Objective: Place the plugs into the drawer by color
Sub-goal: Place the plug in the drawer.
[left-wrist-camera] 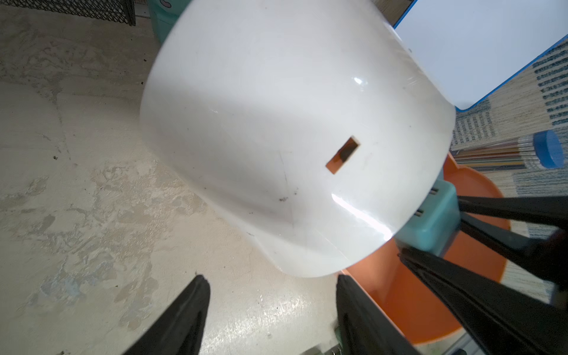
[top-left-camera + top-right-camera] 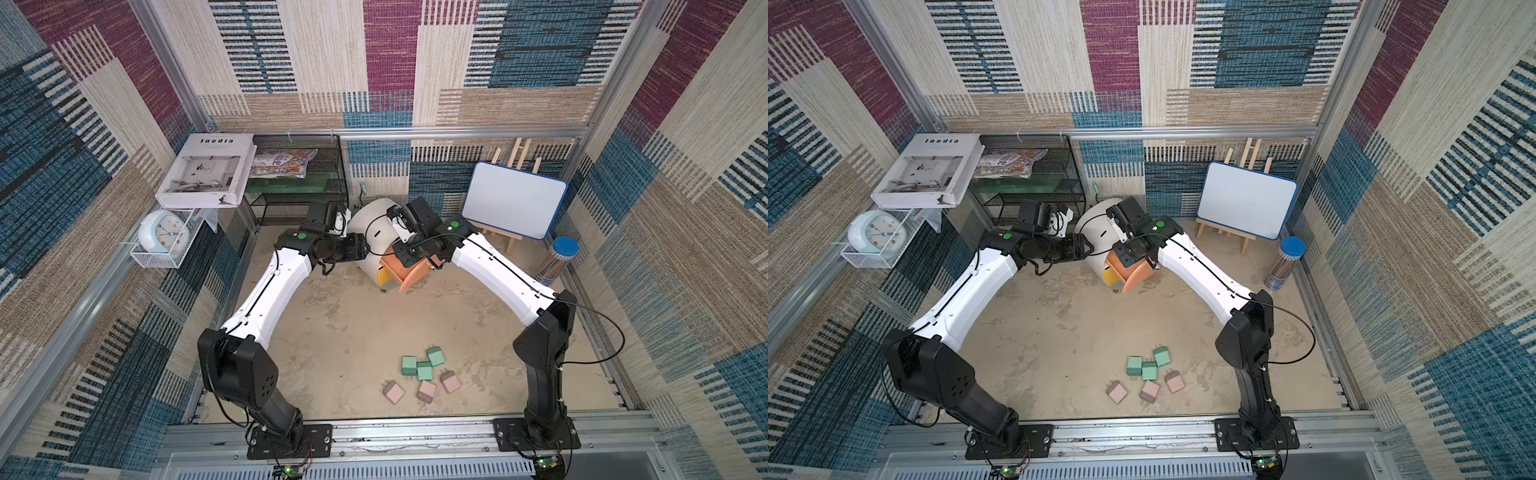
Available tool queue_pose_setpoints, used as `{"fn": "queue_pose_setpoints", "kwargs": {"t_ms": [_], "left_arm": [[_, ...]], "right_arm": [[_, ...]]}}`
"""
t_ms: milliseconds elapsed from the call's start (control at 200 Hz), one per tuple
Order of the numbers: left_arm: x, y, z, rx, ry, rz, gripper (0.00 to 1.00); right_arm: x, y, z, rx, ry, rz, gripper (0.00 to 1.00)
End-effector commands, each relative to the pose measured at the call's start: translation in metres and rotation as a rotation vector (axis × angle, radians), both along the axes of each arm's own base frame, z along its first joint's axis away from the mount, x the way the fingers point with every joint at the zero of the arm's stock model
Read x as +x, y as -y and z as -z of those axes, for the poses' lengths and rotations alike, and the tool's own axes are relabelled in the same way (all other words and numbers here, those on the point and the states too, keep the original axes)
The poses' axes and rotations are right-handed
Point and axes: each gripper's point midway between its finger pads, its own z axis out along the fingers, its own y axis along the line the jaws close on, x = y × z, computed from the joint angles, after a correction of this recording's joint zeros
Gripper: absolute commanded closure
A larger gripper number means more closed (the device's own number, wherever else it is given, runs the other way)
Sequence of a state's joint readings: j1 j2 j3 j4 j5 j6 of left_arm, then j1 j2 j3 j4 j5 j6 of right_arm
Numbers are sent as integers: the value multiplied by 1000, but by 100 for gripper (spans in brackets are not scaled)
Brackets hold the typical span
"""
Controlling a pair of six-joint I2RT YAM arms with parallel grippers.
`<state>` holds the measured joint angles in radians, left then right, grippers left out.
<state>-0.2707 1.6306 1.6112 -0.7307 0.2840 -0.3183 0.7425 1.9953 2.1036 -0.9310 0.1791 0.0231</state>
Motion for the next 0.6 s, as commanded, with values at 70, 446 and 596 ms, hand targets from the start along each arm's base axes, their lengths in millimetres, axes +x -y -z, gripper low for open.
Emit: {"fn": "queue_pose_setpoints", "kwargs": {"t_ms": [70, 446, 596], "left_arm": [[1, -2, -4, 2, 16, 1, 31], [25, -9, -38, 46, 95, -15, 26], [47, -3, -54, 38, 124, -9, 24]], "right_arm": [[1, -1, 3, -15, 0, -14, 47], [2, -1, -42, 55, 76, -8, 37], [-11, 9, -90, 177, 189, -8, 36]]}}
